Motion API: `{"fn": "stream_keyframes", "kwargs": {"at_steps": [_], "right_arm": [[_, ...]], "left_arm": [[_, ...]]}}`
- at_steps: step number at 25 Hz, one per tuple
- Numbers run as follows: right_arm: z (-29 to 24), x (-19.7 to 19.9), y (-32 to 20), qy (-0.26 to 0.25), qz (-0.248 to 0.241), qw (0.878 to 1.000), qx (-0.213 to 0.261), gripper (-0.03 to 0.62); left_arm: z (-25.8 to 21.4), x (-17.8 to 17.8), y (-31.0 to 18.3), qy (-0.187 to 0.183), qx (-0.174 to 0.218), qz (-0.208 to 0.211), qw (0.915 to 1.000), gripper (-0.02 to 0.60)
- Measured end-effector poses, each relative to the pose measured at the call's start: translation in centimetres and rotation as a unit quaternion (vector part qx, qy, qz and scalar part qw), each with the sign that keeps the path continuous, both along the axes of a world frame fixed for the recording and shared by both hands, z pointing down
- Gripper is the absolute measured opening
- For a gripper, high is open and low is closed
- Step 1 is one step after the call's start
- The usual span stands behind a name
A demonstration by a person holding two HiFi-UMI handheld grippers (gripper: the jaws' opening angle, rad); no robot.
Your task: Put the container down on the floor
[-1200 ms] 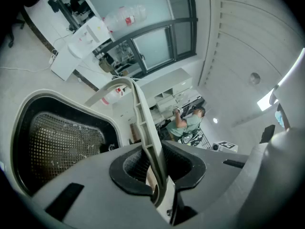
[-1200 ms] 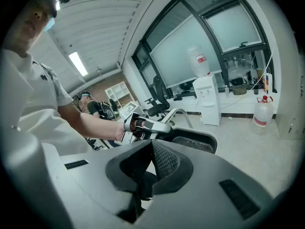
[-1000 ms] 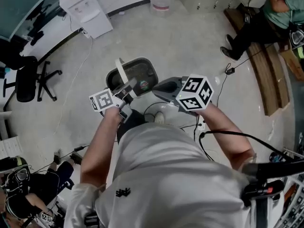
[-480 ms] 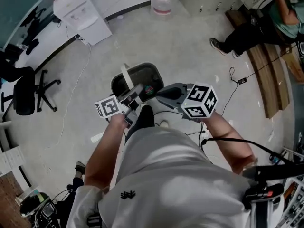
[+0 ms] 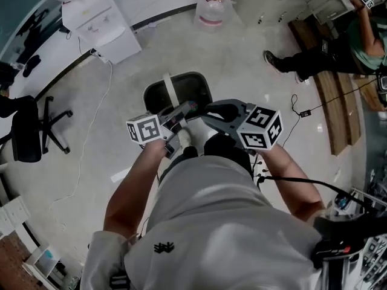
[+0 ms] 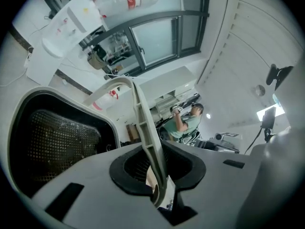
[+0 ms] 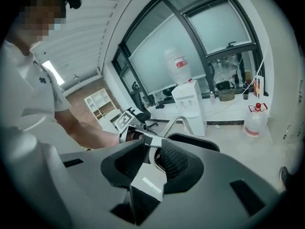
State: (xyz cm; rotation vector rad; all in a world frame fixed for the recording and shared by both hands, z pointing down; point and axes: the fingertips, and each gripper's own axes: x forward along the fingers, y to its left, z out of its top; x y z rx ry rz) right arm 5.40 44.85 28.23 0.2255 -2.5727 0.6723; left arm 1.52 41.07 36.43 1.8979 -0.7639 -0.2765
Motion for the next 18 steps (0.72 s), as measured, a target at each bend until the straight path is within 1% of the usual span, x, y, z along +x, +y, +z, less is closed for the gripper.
{"fn": "stream_keyframes", "kwargs": {"at_steps": [2, 6, 9, 13, 18], "right_arm": [[0.6, -0.8, -1.9, 0.002, 0.002, 1.000, -0.004, 0.074], [1.7, -2.2, -6.2, 0.015, -0.007, 1.000, -0.009, 0.083], [2.4, -3.3, -10.3, 0.021, -0.009, 1.000, -0.008, 0.083], [3.4, -4.9, -17.4, 0.012, -0.009, 1.000, -0.009, 0.083], [3.8, -5.5, -27.1, 0.007, -0.010, 1.000, -0.018, 0.083]], "left_arm": [[0.9, -1.1, -2.3, -0.003, -0.003, -0.004, 1.0000, 0.069], [1.5, -2.8, -7.4, 0.018, -0.011, -0.007, 0.9998, 0.071], [2.4, -4.6, -11.3, 0.019, -0.020, -0.019, 0.9994, 0.071], [4.3, -6.9, -17.3, 0.009, -0.034, -0.030, 0.9989, 0.071], [7.0, -9.0, -25.5, -0.017, -0.045, -0.044, 0.9979, 0.071]]}}
